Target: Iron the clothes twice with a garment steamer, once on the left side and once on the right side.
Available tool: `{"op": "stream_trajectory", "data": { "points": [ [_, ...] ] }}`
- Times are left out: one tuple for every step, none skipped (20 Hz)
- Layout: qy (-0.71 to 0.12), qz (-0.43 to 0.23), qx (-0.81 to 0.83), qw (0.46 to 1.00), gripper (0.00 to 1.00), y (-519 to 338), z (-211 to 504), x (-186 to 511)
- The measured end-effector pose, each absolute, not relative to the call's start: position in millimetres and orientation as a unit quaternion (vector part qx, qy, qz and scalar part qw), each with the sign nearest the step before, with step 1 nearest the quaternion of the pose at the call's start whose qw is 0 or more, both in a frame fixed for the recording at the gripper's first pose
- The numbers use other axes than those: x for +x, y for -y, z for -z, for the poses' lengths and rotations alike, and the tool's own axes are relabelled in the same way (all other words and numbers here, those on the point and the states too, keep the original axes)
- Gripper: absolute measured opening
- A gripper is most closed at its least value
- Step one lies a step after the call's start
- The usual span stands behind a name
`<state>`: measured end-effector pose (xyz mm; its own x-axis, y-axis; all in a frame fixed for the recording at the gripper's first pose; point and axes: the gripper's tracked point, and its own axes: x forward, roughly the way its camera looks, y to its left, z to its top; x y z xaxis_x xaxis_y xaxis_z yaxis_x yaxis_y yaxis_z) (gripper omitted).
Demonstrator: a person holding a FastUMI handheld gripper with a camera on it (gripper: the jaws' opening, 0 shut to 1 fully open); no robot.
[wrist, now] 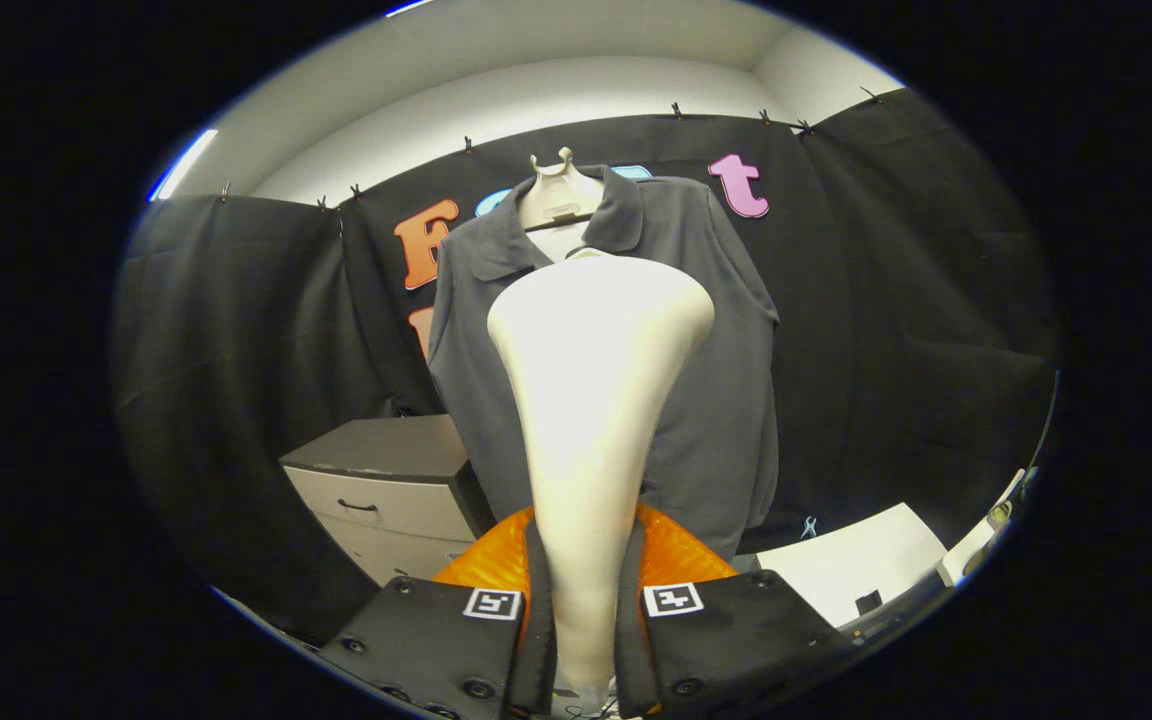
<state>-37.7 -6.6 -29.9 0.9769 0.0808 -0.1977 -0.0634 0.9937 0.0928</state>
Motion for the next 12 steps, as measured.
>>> {"op": "stream_trajectory", "data": {
  "points": [
    [-0.096, -0.036, 0.048, 0.993, 0.31, 2.1, 24.4, -37.4],
    [-0.09, -0.037, 0.048, 0.994, 0.31, -1.6, 19.1, -35.1],
    [-0.082, -0.032, 0.046, 0.995, 0.31, -1.5, 16.5, -34.4],
    [-0.073, -0.022, 0.044, 0.996, 0.31, -0.8, 12.9, -32.6],
    [-0.071, -0.017, 0.04, 0.997, 0.31, -2.1, 11.5, -31.1],
    [-0.067, -0.015, 0.037, 0.997, 0.31, -6.4, 10.0, -30.1],
    [-0.062, -0.013, 0.036, 0.997, 0.31, -10.3, 9.5, -29.7],
    [-0.054, -0.008, 0.035, 0.998, 0.31, -12.6, 9.5, -29.0],
    [-0.051, -0.002, 0.031, 0.998, 0.31, -15.0, 9.9, -27.4],
    [-0.048, 0.0, 0.028, 0.998, 0.31, -18.8, 11.3, -27.6],
    [-0.041, 0.002, 0.028, 0.999, 0.31, -23.1, 9.0, -28.6],
    [-0.033, 0.002, 0.03, 0.999, 0.31, -26.6, 4.1, -28.6]
  ]
}}
